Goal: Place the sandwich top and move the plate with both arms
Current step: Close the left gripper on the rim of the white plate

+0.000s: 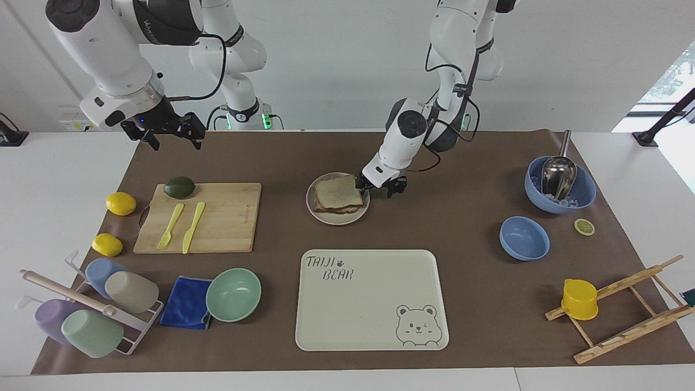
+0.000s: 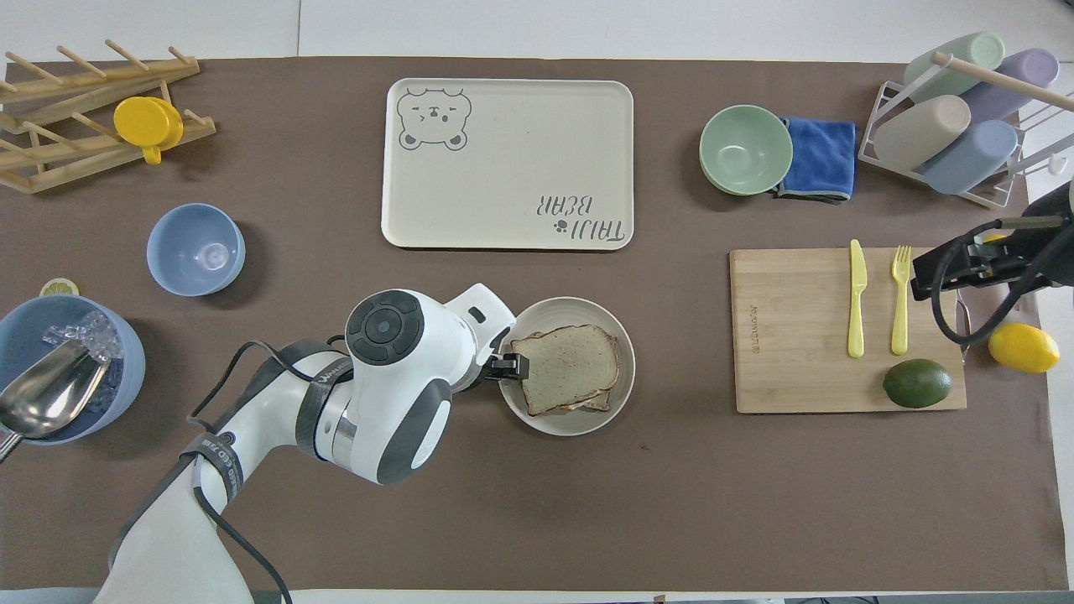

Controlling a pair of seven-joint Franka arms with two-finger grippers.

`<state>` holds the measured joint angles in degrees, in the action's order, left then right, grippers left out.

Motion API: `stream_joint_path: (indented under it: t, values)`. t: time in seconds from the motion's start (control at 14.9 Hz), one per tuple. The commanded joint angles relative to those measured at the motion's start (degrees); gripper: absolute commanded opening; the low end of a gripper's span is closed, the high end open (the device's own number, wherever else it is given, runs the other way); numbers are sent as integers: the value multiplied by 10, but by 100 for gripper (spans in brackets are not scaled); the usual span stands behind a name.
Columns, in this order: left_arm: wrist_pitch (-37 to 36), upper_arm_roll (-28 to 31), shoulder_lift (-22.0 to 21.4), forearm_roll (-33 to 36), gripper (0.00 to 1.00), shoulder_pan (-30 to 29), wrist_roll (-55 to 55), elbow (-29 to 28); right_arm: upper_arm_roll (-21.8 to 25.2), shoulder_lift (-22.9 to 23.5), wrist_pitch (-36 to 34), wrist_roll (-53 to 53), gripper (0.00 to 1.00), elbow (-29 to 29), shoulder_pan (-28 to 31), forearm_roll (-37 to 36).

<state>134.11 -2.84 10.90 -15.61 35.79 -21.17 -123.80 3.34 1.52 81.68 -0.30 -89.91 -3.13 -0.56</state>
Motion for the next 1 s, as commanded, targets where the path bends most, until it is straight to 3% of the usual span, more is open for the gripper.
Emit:
stream_joint_path:
  t: [0.0,0.74,0.94]
  values:
    - [19,8,-5,-15,86,16,-1,-14,-11,1,22,-19,100,-4,14,4]
    - [25,7,-5,-18,59,21,-1,-13,-9,2,46,-56,100,-2,10,-26]
    - [40,8,-4,-31,39,31,-1,-13,-6,1,42,-52,100,-4,12,-19]
